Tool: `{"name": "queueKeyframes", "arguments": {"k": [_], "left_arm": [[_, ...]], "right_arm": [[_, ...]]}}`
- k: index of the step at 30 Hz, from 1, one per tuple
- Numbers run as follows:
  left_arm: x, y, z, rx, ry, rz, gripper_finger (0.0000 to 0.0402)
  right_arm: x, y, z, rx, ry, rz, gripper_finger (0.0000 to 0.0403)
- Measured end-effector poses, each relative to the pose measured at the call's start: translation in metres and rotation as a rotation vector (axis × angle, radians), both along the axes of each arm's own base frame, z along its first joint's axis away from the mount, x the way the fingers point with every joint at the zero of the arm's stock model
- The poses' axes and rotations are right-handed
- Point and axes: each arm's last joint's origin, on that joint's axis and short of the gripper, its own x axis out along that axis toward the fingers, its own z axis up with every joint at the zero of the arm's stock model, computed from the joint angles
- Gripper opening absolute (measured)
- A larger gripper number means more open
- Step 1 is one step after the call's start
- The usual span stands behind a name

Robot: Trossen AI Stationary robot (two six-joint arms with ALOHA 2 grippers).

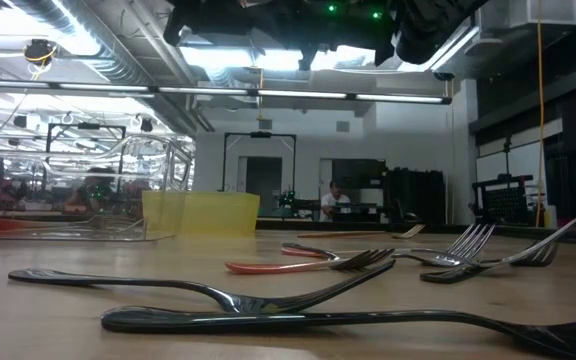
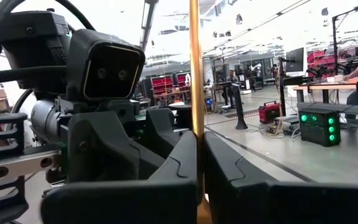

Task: Sort silverware by color (type)
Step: Put the gold fork into the yellow bin

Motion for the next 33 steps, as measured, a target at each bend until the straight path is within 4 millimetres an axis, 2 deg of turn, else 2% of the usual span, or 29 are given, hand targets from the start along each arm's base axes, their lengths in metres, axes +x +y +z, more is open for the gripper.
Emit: {"name": "queueKeyframes", "arguments": {"k": [33], "left_arm": [[-0.0018,-0.0003,-0.0083,-0.052,0.057,-0.016,0.007]], "right_arm": [[0.0016,0.0006,-0.0067,0.046,0.059,0.012,0.0]]}}
